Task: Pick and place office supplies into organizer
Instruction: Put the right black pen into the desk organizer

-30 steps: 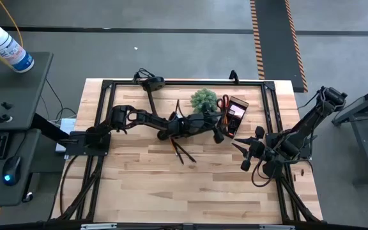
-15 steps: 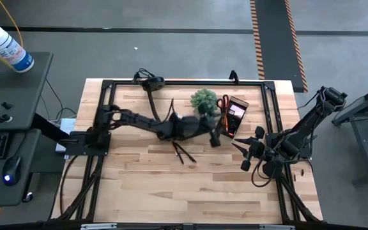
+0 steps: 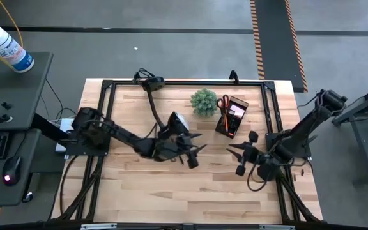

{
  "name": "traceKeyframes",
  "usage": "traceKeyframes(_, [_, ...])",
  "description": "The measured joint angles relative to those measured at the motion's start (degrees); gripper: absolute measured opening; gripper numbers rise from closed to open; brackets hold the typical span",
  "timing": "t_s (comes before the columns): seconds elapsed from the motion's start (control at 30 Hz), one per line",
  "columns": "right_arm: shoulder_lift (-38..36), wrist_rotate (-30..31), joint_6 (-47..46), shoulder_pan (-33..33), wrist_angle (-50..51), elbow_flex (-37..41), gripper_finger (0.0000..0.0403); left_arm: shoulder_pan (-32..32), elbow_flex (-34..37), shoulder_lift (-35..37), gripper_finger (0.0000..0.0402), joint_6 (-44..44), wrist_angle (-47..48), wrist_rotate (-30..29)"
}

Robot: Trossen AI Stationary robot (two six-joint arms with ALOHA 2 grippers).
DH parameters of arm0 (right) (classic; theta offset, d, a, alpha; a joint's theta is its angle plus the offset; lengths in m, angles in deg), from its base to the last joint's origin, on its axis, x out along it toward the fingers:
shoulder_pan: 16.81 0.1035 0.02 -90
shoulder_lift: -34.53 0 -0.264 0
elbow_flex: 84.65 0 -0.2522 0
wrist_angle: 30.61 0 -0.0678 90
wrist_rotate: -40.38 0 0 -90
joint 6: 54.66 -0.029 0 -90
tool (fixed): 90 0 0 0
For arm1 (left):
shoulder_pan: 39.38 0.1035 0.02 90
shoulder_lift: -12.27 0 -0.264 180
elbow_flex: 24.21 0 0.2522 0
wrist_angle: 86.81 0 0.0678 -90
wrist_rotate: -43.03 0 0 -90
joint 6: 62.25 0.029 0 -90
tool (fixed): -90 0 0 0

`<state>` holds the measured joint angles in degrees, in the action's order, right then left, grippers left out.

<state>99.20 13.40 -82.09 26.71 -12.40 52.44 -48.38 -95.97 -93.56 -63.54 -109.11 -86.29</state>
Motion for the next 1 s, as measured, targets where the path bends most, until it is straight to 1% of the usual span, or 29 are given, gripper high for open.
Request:
traceKeyframes(0.17, [7.63, -3.83, 0.9, -2.42, -9.7, 0.0, 0.0078, -4.19, 3.73, 2.95, 0.022, -2.08, -0.34, -5.22])
traceKeyframes(0.27, [12.35, -5.77, 0.24, -3.32, -15.87, 0.0, 0.0078, -6.77, 4.92, 3.45, 0.022, -2.46, -0.33, -8.39])
traceKeyframes(0.4, [19.63, -8.6, 0.71, -4.55, -26.59, 0.0, 0.0078, -9.34, 5.95, 3.44, 0.022, -4.25, 0.24, -12.37])
traceKeyframes(0.57, [29.55, -14.01, 0.49, -7.16, -39.54, -0.02, 0.0078, -11.44, 6.7, 3.44, 0.022, -7.86, 1.91, -14.76])
traceKeyframes(0.77, [39.97, -18.7, 0.45, -9.74, -52.81, -0.04, 0.0078, -13.74, 6.72, 3.44, 0.022, -12.51, 6.34, -16.86])
traceKeyframes(0.87, [44.42, -18.73, 0.45, -10.23, -56.52, -0.56, 0.0078, -14.46, 6.72, 3.42, 0.022, -14.54, 8.16, -18.21])
traceKeyframes(1.0, [49.96, -16.81, 0.78, -10.2, -57.13, -4.74, 0.0078, -14.79, 6.72, 3.42, 0.022, -16.68, 9.41, -18.4])
